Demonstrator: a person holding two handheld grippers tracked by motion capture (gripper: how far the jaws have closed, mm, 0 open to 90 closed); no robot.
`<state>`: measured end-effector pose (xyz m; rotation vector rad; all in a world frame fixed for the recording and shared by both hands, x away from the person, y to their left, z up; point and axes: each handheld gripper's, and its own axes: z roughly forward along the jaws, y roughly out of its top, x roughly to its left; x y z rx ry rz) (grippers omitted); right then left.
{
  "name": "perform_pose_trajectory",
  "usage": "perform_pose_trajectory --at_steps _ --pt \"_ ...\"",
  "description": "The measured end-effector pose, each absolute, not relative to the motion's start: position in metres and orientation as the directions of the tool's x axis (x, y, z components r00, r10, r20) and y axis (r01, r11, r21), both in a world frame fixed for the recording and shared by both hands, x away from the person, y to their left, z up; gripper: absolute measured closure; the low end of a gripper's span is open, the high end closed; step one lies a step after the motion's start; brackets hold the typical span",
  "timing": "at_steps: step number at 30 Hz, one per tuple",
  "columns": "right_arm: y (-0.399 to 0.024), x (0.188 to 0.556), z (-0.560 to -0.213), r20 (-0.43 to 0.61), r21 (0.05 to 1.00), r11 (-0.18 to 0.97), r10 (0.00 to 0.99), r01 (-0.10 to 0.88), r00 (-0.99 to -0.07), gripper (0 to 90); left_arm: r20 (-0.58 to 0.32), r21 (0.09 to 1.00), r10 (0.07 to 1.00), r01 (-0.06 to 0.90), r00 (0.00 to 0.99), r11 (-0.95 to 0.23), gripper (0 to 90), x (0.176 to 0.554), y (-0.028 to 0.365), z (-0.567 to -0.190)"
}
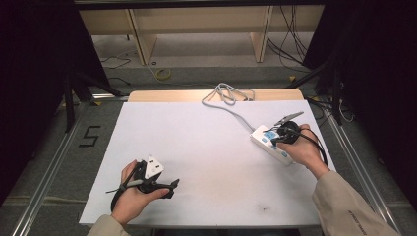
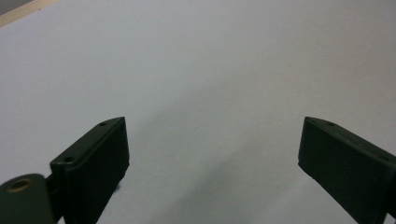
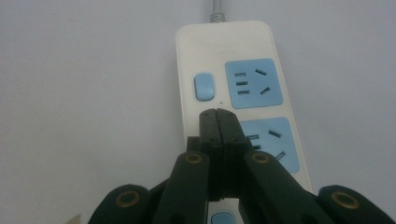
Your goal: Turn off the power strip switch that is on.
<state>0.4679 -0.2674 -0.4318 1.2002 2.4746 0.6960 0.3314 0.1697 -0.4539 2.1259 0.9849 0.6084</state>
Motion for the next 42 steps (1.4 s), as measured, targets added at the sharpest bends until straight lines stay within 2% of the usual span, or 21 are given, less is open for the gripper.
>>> perform_pose_trajectory --at_steps 8,32,42 --pt "-0.268 0.466 -0.431 -0.058 0.552 0.533 0.792 0.642 -0.608 87.6 0.116 0.759 0.793 0.462 0.598 -0.459 8.3 0.331 0.170 -0.454" --pt "-0.268 0.452 -0.425 -0.051 0.601 0.524 0.778 0.603 -0.626 70.7 0.116 0.760 0.796 0.463 0.595 -0.457 8.3 0.331 0.170 -0.454" --pt "-0.265 0.438 -0.421 -0.032 0.627 0.520 0.761 0.580 -0.648 58.4 0.115 0.761 0.797 0.464 0.593 -0.454 8.3 0.331 0.170 -0.454"
